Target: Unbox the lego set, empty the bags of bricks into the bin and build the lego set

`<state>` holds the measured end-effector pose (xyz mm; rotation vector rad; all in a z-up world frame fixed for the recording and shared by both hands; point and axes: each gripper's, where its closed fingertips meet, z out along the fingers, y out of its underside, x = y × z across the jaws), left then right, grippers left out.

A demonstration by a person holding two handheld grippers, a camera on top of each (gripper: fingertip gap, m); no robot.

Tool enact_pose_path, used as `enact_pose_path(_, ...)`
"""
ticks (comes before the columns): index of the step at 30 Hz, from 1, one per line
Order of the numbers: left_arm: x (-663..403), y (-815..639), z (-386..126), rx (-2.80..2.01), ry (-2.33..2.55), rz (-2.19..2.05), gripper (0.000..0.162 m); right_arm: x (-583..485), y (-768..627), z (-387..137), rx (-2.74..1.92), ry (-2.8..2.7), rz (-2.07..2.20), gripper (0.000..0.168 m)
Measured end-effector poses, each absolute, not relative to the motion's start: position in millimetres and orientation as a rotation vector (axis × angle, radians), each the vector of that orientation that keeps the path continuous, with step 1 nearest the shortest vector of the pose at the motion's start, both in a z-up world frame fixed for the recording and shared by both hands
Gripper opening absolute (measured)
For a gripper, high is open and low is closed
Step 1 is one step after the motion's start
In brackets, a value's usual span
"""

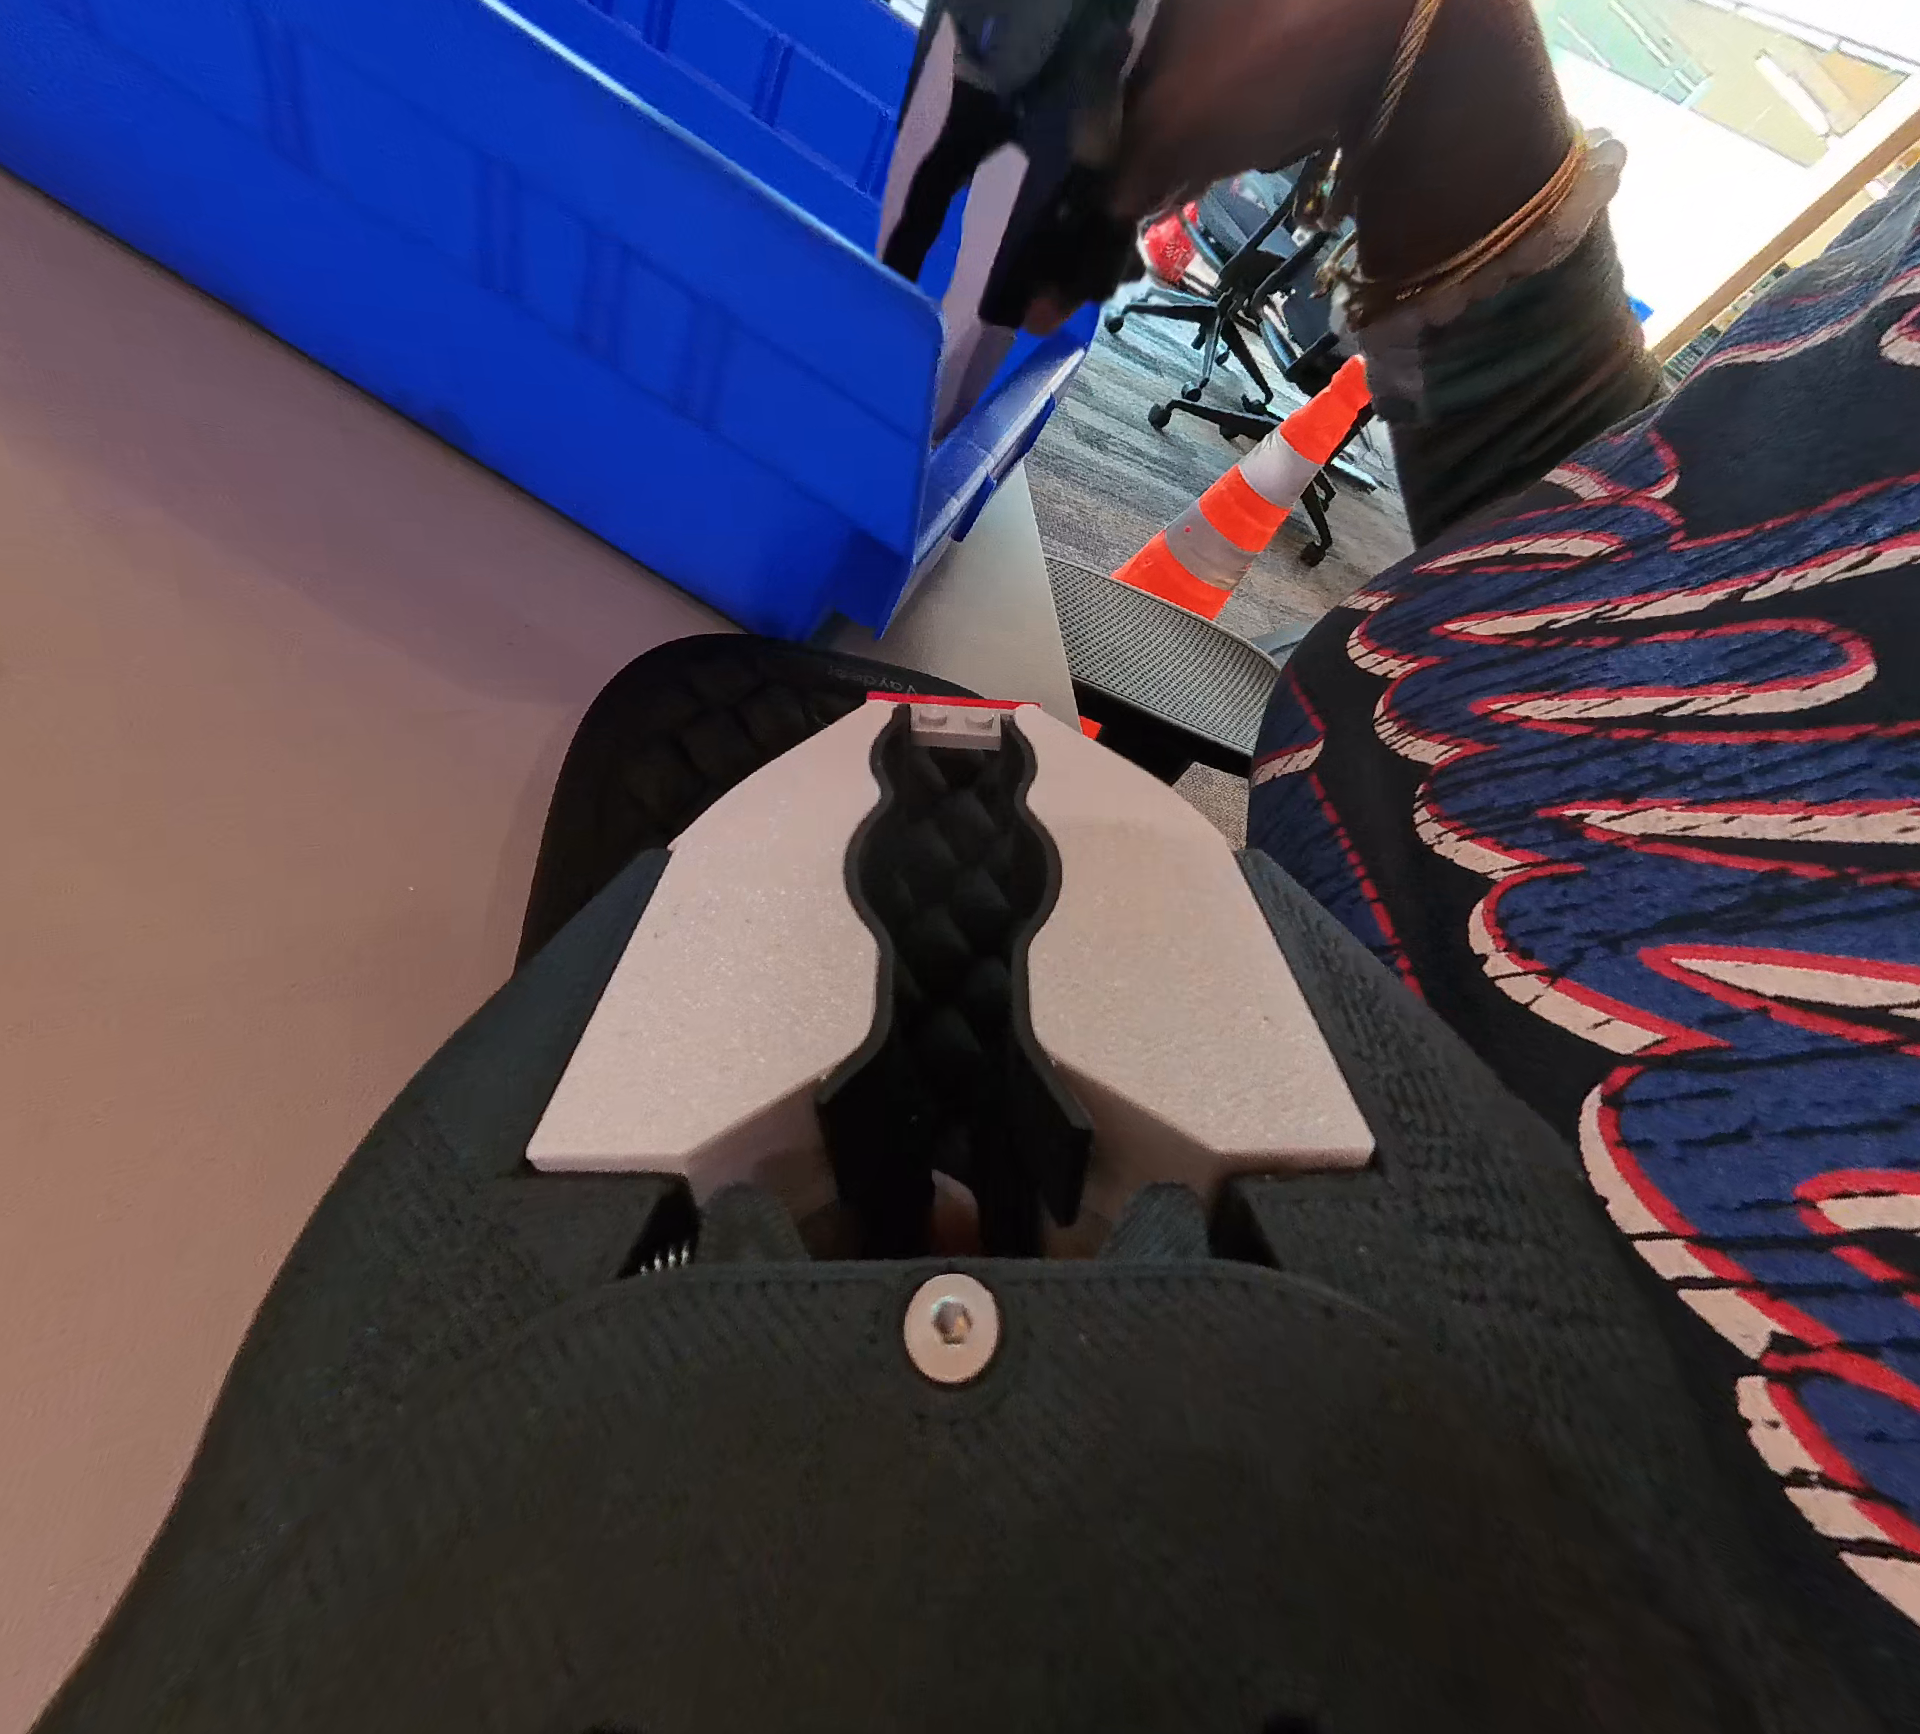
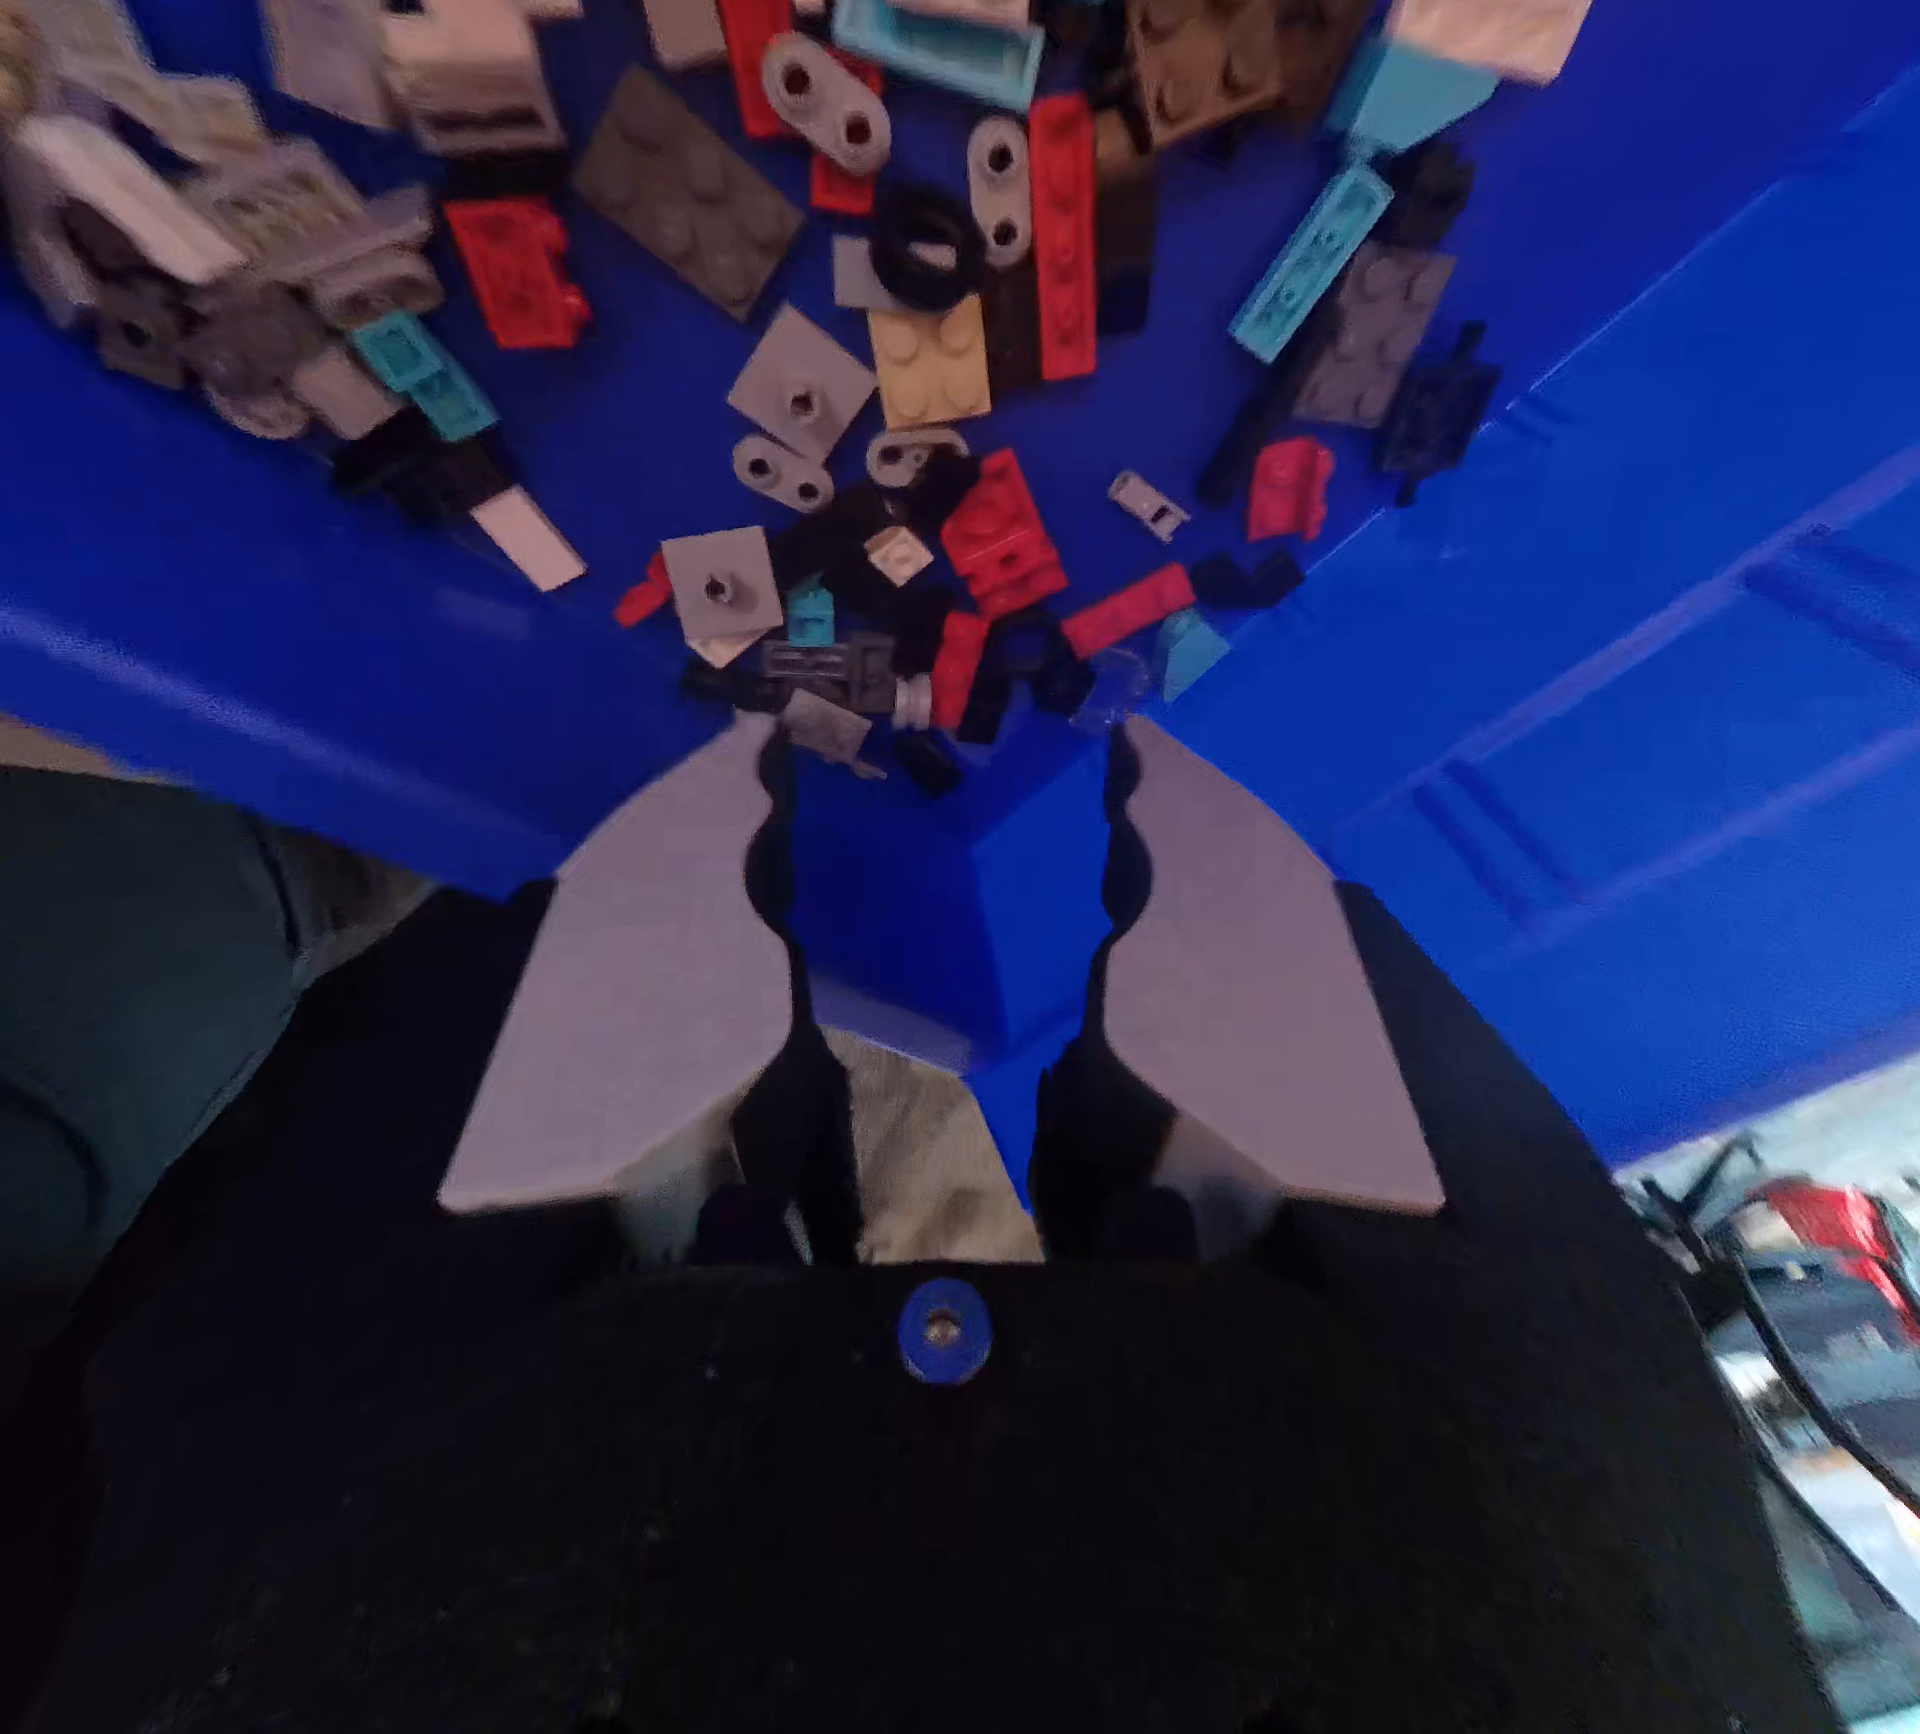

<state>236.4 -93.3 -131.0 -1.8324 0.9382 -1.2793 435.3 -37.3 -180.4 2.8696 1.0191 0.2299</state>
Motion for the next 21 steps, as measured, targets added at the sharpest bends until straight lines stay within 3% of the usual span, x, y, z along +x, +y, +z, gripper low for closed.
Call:
enact_pose_path(7,236.5,-93.8,-130.8,-1.833,0.939,-1.297,0.017,419.6,-28.0,-194.2,2.869,1.071,0.127,0.042)
enact_pose_path(11,236.6,-94.0,-131.0,-1.835,0.941,-1.300,0.017,392.2,6.8,-179.5,3.190,1.070,-0.162,0.042)
enact_pose_path(16,236.4,-93.3,-131.4,-1.838,0.936,-1.292,0.017,424.1,10.9,-152.7,3.248,1.115,0.086,0.047)
enact_pose_path(21,236.2,-93.3,-131.0,-1.833,0.936,-1.283,0.017,435.3,-7.9,-140.1,3.131,1.199,0.102,0.035)
